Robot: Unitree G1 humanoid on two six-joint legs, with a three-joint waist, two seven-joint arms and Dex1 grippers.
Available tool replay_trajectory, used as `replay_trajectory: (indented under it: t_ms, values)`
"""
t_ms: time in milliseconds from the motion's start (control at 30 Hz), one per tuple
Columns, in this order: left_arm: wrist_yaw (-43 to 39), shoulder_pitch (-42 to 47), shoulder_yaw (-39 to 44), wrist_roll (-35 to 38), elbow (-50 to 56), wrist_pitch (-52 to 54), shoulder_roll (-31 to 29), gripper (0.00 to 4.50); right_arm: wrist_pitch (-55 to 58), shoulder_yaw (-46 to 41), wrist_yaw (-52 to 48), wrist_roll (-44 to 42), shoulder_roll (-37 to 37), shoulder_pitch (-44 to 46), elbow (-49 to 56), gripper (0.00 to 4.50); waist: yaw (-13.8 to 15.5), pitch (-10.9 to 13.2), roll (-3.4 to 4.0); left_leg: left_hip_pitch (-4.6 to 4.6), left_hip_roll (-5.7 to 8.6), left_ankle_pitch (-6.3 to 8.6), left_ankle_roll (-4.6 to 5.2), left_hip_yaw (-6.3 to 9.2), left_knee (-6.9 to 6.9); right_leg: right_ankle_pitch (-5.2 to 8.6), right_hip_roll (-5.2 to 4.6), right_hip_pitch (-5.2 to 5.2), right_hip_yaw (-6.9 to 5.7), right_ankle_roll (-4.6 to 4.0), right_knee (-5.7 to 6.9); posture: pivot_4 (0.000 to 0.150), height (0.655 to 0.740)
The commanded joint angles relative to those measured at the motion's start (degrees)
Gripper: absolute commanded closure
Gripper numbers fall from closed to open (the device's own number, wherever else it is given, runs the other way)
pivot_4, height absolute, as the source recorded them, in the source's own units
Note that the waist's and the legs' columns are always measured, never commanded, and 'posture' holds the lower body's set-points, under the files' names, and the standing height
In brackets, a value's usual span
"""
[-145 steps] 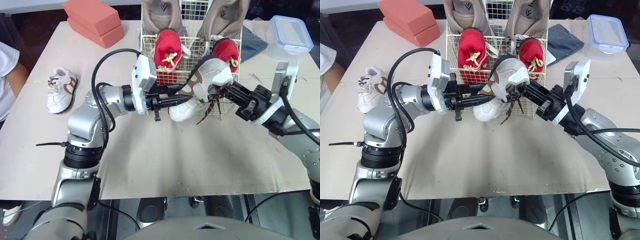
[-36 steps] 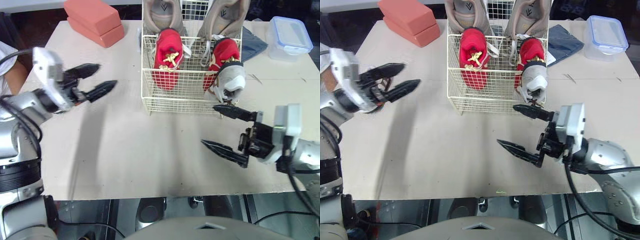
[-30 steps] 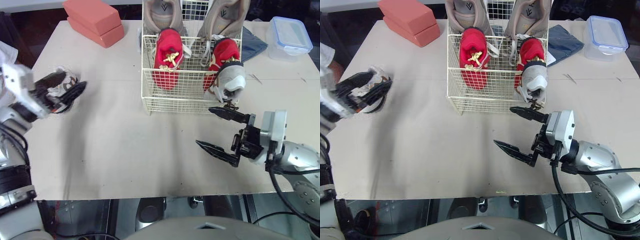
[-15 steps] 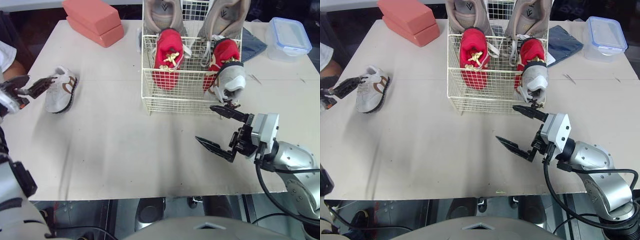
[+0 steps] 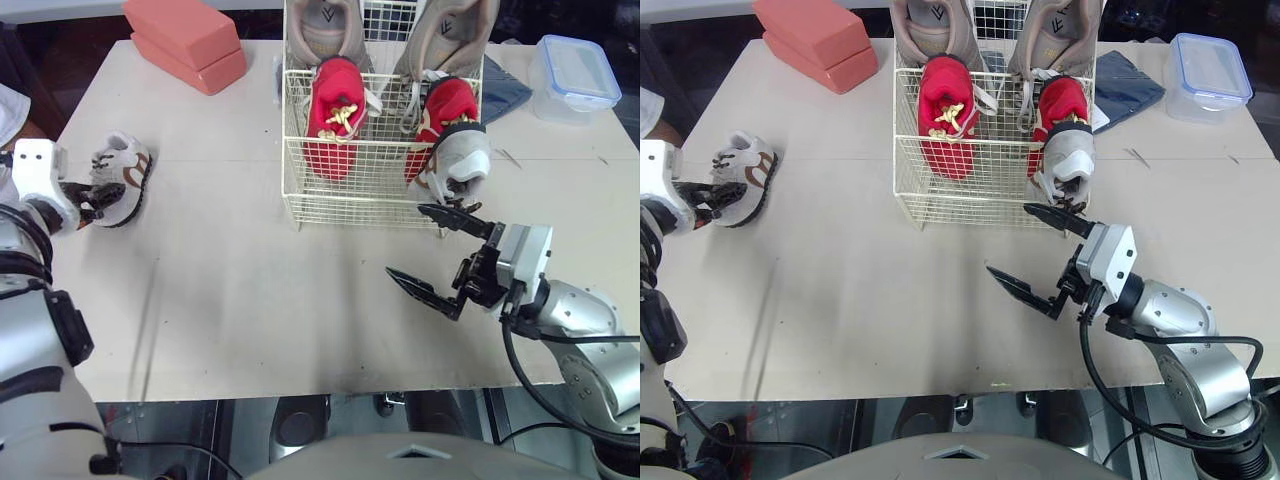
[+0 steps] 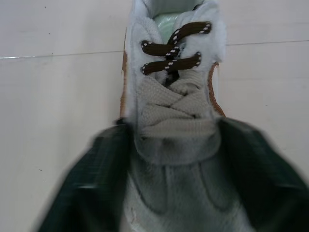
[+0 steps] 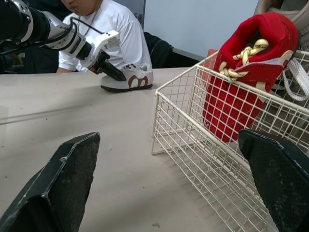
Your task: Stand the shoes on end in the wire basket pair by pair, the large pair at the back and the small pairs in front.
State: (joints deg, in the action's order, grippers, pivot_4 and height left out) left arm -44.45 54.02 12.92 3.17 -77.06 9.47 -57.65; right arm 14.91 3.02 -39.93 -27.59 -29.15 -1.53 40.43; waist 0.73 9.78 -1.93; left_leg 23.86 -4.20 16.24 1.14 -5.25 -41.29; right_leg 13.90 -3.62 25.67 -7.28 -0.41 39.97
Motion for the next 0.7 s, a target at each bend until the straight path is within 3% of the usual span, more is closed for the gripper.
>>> replay_trajectory:
  t_ms: [33, 67, 100, 333, 467, 600, 700]
  values:
    - [1.2, 1.3, 0.5, -0.8, 0.4, -0.7, -0.5, 3.72, -1.2, -0.4, 0.3, 0.1, 0.1, 0.2, 1.5, 0.0, 0.0, 0.0, 0.0, 0.0, 0.0, 0.0, 0.0, 0.0, 0.0, 0.0, 0.0, 0.0, 0.0, 0.0, 0.0, 0.15, 0.686]
    - [1.4, 1.1, 0.4, -1.1, 0.5, -1.3, -0.6, 4.17, -1.2, -0.5, 0.4, 0.2, 0.0, 0.1, 1.5, 0.0, 0.0, 0.0, 0.0, 0.0, 0.0, 0.0, 0.0, 0.0, 0.0, 0.0, 0.0, 0.0, 0.0, 0.0, 0.0, 0.15, 0.686]
    - [1.5, 0.9, 0.5, -1.1, 0.6, -2.0, -0.7, 4.33, -1.2, -0.6, 0.6, 0.2, 0.0, -0.1, 1.6, 0.0, 0.0, 0.0, 0.0, 0.0, 0.0, 0.0, -0.01, 0.0, 0.0, 0.0, 0.0, 0.0, 0.0, 0.0, 0.0, 0.15, 0.686]
    - [-0.2, -2.2, 4.7, 2.6, 3.4, -10.9, -1.7, 4.38, -0.8, -2.0, 1.0, -2.0, 0.3, -0.3, 2.4, 0.0, 0.0, 0.0, -0.04, 0.0, -0.01, -0.01, -0.01, -0.01, -0.03, -0.05, -0.02, 0.0, 0.01, -0.08, 0.02, 0.15, 0.686]
    - [-4.5, -6.4, 13.3, 11.4, 9.6, -17.1, -0.5, 4.38, 0.2, -2.3, 0.3, -4.9, 0.1, 0.4, 2.7, 0.0, -0.1, 0.0, -0.1, 0.0, -0.04, -0.01, -0.02, 0.01, -0.03, -0.12, -0.03, 0.0, 0.01, -0.21, 0.02, 0.15, 0.686]
    - [-8.6, -16.8, 24.8, 25.8, 32.9, -17.2, 6.9, 4.38, 0.8, -2.4, -0.9, -7.1, -0.3, 1.8, 2.0, 0.0, -0.1, 0.0, -0.09, 0.02, -0.06, -0.01, -0.02, 0.05, -0.06, -0.13, -0.08, -0.03, 0.0, -0.22, 0.02, 0.15, 0.686]
    - [0.3, -28.8, 26.8, 31.4, 61.3, -15.4, 18.4, 4.38, 1.6, -2.2, -1.2, -9.1, 0.3, 4.9, 0.5, 0.0, 0.0, 0.0, -0.1, 0.01, -0.07, -0.01, -0.02, 0.12, -0.11, -0.16, -0.45, -0.1, 0.22, -0.21, 0.0, 0.15, 0.686]
